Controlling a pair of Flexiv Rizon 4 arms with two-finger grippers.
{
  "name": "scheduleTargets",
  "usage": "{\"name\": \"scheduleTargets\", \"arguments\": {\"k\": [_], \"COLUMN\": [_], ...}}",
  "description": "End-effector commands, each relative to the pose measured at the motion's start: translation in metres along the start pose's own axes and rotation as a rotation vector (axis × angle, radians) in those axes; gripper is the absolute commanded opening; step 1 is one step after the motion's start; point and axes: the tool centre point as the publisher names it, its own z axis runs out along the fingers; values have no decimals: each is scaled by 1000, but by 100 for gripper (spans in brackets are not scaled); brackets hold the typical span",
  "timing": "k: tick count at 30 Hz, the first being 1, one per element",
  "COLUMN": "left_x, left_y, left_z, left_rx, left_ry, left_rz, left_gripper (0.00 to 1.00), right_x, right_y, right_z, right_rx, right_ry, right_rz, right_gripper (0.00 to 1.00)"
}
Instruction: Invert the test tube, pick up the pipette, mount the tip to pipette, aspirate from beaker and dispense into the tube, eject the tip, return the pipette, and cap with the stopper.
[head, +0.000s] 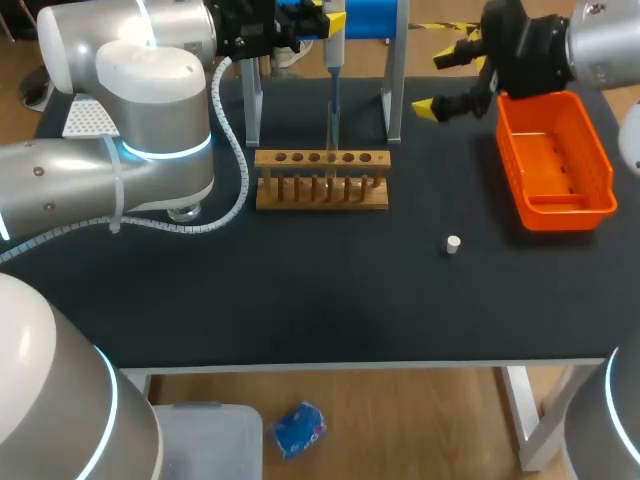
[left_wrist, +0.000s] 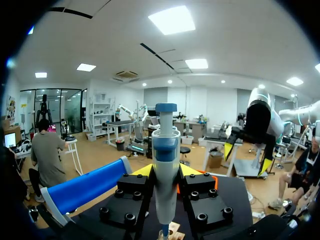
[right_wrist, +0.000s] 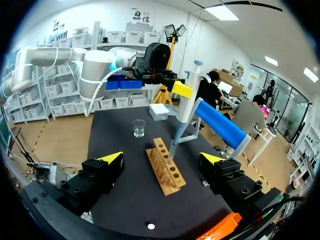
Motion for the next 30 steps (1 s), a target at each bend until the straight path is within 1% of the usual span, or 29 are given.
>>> {"name": "scheduleTargets", "arguments": {"k": [1, 8, 9, 10, 12, 13, 14, 17, 20, 22, 26, 30], "left_x": [0, 0, 0, 0, 0, 0, 0, 0, 0, 0, 0, 0], "left_y": [0, 0, 0, 0, 0, 0, 0, 0, 0, 0, 0, 0], "left_z": [1, 1, 1, 1, 1, 1, 1, 1, 1, 1, 1, 1], "left_rx": [-1, -1, -1, -1, -1, -1, -1, -1, -1, -1, -1, -1], "left_ry": [-1, -1, -1, -1, -1, -1, -1, -1, -1, -1, -1, -1], "left_rz": [0, 0, 0, 0, 0, 0, 0, 0, 0, 0, 0, 0], "left_gripper": [0, 0, 0, 0, 0, 0, 0, 0, 0, 0, 0, 0], "right_x": [0, 0, 1, 3, 7, 7, 8, 8, 3, -2, -11, -17], "right_y": [-2, -2, -7, -13, -27, -34, -40, -52, -60, -64, -66, -67], "right_z": [-1, -1, 4, 9, 19, 23, 27, 34, 42, 48, 54, 60], "right_rx": [-3, -3, -24, -13, -47, -43, -62, -79, -106, -107, -136, -148], "right_ry": [1, 1, -9, -15, -23, -31, -28, -30, -29, -34, -18, -5], "right_rz": [-1, -1, -2, 5, 6, 16, 19, 25, 16, 7, -13, -28], "right_gripper": [100, 100, 100, 100, 100, 100, 100, 100, 100, 100, 100, 100]}}
